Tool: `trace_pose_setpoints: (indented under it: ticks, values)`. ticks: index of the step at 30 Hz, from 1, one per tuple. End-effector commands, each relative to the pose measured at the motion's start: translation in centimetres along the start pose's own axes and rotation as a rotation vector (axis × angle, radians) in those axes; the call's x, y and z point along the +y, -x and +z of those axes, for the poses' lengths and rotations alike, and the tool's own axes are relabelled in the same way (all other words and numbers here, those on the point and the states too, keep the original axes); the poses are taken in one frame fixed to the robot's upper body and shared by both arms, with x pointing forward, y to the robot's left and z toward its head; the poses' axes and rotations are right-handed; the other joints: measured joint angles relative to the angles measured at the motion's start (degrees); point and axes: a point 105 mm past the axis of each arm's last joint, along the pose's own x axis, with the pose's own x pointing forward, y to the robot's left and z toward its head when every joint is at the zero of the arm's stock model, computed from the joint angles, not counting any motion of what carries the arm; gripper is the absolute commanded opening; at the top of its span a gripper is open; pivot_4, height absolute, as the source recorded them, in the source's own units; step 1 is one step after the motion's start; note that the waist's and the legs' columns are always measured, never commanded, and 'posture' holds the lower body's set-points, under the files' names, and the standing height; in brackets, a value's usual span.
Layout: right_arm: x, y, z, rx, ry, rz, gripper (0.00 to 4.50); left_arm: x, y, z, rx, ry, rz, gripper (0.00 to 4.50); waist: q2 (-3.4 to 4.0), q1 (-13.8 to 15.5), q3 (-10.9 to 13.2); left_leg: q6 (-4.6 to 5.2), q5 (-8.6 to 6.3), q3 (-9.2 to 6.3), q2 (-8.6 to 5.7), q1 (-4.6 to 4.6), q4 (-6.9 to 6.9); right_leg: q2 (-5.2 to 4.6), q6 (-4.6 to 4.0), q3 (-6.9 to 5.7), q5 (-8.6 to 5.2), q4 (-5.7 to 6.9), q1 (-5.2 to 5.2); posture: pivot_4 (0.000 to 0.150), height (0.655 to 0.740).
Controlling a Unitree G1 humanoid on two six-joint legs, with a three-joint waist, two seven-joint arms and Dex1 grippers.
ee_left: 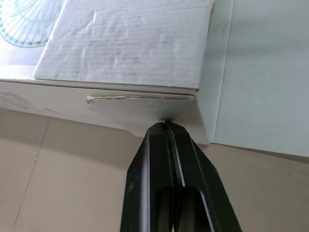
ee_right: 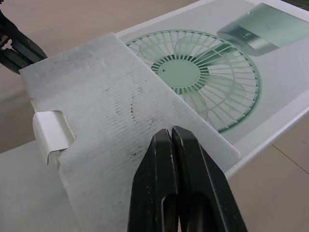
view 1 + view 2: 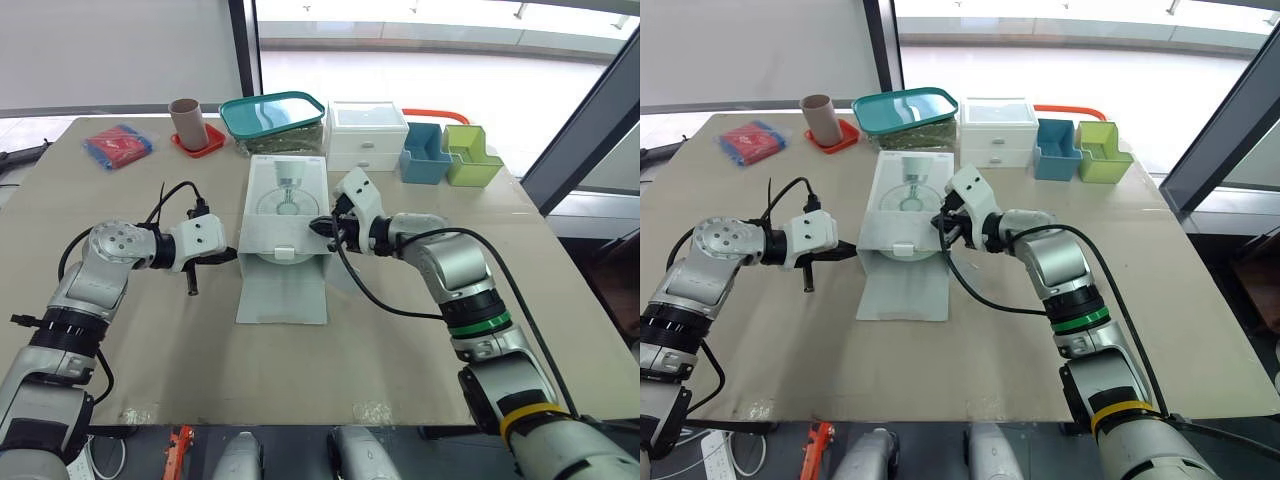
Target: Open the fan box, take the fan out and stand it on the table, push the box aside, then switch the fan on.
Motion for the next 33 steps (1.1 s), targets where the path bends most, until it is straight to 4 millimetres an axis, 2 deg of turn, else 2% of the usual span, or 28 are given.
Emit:
trace_pose_setpoints:
  ticks: [1, 9, 25, 29, 33]
  values:
    - [0.3, 0.1, 0.4, -0.01, 0.018, 0.008, 0.04, 0.5, 0.5, 1.2, -0.068, 0.02, 0.035, 0.0, 0.0, 0.0, 0.0, 0.0, 0.0, 0.0, 0.0, 0.0, 0.0, -0.01, 0.0, 0.0, 0.0, 0.0, 0.0, 0.15, 0.74]
    - [0.5, 0.1, 0.4, -0.005, 0.023, 0.019, 0.04, 0.0, 0.7, 0.0, -0.07, 0.1, 0.035, 0.0, 0.0, 0.0, 0.0, 0.0, 0.0, 0.0, 0.0, 0.0, 0.0, 0.0, 0.0, 0.0, 0.0, 0.0, 0.0, 0.15, 0.74]
    - [0.4, 0.3, 0.4, 0.002, 0.033, 0.021, 0.04, 0.0, -0.4, 0.0, -0.103, 0.136, 0.069, 0.0, 0.0, 0.04, 0.0, 0.0, 0.0, -0.01, -0.02, 0.0, 0.0, -0.04, 0.0, -0.01, 0.0, 0.0, 0.0, 0.15, 0.74]
    - [0.4, 0.3, 0.4, 0.002, 0.035, 0.024, 0.04, 0.0, 0.0, 0.1, -0.098, 0.114, 0.074, 0.0, 0.0, 0.04, 0.0, 0.0, 0.0, -0.01, -0.02, 0.0, 0.0, -0.03, 0.0, -0.01, 0.0, 0.0, 0.0, 0.15, 0.74]
    - [0.5, 0.3, 0.5, 0.001, 0.04, 0.032, 0.04, 0.7, 1.2, 0.6, -0.107, 0.097, 0.111, 0.0, 0.0, 0.04, 0.0, 0.0, 0.0, -0.01, -0.02, 0.0, 0.0, -0.03, 0.0, -0.01, 0.0, 0.0, 0.0, 0.15, 0.74]
